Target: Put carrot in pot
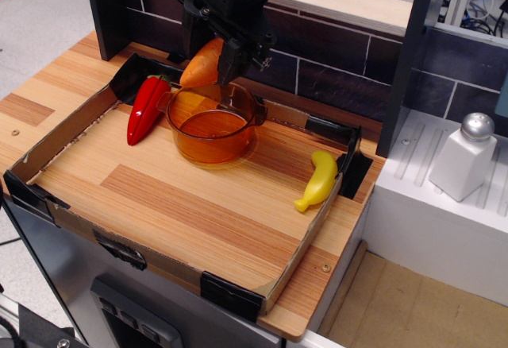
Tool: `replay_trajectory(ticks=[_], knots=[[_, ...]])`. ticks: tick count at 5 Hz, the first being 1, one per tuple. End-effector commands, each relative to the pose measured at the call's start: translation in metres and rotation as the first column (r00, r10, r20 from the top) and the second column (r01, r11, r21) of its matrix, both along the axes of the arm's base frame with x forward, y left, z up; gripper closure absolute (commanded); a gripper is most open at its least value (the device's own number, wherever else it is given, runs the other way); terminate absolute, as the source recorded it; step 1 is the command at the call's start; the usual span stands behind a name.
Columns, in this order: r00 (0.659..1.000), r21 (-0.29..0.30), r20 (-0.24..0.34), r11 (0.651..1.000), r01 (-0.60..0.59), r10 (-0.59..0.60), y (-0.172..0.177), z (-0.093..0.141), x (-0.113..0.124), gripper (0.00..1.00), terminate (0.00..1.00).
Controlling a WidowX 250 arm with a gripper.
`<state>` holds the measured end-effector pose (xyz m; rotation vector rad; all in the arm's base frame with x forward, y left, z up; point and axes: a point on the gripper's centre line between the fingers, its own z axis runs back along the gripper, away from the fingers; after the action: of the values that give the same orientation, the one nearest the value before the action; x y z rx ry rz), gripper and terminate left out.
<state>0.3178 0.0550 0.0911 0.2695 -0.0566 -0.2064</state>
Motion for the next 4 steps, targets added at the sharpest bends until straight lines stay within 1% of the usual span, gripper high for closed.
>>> replay_trajectory(ticks=[1,2,3,4], knots=[[0.999,0.05,0.043,0.999,-0.002,0.0,0.021,-0.012,-0.009,1.0,0.0],[0.999,0.045,0.036,0.999,0.01,-0.012,0.02,-0.014,-0.014,0.0,0.0],[0.999,-0.005,0.05,1.0,-0.015,0.015,0.021,-0.008,-0.012,0.0,0.0],[0.996,-0.035,0.078,0.998,-0.044,0.047,0.02,0.009,-0.008,0.0,0.0]])
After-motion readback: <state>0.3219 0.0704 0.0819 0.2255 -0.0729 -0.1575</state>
